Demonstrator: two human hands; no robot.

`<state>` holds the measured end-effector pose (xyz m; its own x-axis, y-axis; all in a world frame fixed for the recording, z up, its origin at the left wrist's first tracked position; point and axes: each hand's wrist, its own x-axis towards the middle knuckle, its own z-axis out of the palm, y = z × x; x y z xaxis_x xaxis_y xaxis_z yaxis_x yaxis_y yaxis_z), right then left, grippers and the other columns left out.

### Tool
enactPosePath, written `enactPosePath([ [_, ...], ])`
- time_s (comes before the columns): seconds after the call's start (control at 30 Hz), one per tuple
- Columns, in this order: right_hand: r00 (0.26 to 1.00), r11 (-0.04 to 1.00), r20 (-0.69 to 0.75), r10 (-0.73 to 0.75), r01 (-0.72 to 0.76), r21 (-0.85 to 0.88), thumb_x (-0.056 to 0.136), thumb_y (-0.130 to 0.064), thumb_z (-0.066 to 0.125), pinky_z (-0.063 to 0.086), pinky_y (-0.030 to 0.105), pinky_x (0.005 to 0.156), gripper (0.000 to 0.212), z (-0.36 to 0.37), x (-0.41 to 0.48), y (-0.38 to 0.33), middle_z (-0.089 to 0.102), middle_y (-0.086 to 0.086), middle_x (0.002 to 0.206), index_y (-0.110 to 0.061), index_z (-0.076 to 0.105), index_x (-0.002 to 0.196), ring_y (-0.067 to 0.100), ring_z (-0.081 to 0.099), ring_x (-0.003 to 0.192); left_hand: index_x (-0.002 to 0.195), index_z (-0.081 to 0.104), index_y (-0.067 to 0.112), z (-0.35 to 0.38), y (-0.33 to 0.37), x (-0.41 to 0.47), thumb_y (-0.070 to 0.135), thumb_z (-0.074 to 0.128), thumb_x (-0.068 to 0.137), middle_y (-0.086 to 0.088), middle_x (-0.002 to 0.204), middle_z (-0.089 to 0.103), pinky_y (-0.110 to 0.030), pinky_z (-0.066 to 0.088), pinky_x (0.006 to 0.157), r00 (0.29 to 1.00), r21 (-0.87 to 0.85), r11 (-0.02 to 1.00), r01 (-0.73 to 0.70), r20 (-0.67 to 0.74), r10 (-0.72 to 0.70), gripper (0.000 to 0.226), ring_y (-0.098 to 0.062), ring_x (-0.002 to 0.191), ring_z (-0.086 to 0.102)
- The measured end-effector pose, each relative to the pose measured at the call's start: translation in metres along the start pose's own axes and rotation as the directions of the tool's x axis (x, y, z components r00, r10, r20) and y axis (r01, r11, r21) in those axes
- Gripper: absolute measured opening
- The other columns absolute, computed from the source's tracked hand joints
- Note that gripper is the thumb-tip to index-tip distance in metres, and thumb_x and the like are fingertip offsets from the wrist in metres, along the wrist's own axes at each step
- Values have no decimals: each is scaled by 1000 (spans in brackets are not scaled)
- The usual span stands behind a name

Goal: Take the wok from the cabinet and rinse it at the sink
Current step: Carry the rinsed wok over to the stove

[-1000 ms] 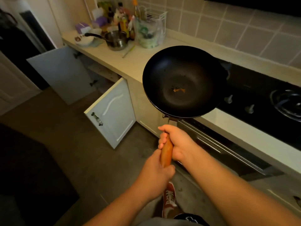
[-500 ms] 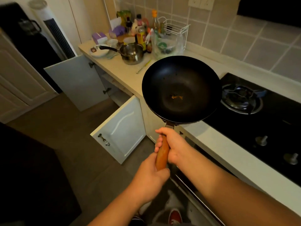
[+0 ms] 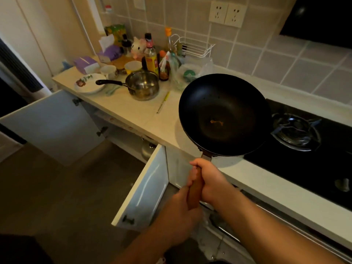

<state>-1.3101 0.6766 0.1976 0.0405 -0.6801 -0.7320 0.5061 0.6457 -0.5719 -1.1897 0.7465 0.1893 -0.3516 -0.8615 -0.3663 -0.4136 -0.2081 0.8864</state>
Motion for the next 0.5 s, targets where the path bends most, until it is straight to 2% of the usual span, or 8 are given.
enactPosePath([
  [0.23, 984, 994, -181, 3, 17, 106, 83, -13, 57, 39, 26, 45, 38, 31, 29, -13, 39, 1, 40, -17, 42, 49, 20, 36, 40, 89, 59, 49, -45, -4, 39, 27, 57, 71, 7, 85, 67, -29, 55, 66, 993, -3, 1000, 19, 117, -19, 29, -5, 64, 61],
  [0.37, 975, 985, -223, 6, 33, 169, 85, -9, 57, 38, 27, 43, 30, 33, 44, -23, 41, 0, 41, -16, 44, 58, 16, 37, 36, 88, 62, 37, -53, 0, 61, 25, 57, 72, -3, 88, 69, -36, 57, 74, 987, -13, 999, 33, 161, -30, 21, -15, 74, 65],
  [0.5, 971, 988, -237, 7, 30, 150, 85, -8, 56, 38, 26, 44, 31, 32, 60, -36, 39, 1, 42, -15, 42, 58, 16, 36, 39, 89, 64, 26, -56, 3, 84, 21, 57, 73, -12, 90, 68, -41, 56, 79, 982, -16, 998, 53, 185, -49, 18, -23, 78, 66],
])
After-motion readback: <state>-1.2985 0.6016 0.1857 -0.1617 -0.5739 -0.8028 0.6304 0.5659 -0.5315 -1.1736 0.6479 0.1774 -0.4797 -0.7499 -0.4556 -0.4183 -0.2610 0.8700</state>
